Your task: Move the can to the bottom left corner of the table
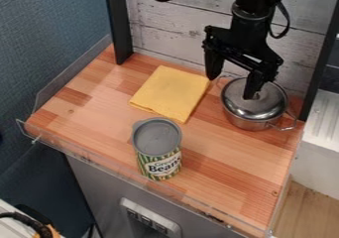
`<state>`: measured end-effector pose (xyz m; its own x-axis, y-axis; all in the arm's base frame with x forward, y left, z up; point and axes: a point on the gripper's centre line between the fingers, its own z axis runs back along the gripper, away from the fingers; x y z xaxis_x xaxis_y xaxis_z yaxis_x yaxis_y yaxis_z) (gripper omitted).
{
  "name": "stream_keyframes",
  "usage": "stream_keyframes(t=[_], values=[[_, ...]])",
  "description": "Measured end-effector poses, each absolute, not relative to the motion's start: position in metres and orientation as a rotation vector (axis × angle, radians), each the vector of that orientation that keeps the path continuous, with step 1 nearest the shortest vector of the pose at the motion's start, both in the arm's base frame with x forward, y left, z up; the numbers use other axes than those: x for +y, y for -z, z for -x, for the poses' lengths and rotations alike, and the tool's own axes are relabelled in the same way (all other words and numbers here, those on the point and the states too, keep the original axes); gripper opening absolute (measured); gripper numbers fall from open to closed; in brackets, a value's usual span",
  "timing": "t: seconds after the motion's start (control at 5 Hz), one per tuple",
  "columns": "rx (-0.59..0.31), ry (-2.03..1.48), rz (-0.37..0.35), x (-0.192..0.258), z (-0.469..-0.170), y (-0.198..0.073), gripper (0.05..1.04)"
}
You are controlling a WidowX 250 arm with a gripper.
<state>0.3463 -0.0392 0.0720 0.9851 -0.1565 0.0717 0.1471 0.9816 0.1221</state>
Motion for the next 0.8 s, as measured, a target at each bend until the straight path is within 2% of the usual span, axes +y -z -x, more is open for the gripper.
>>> stream_keyframes(t=[0.2,0.4,0.8], values=[[-0.045,0.151,-0.114,-0.039,-0.341,-0.06,1.001],[0.022,0.182,-0.085,-0.046,-0.308,-0.039,1.001],[0.033,0.212,-0.054,-0.047,-0.253,-0.03,1.001]])
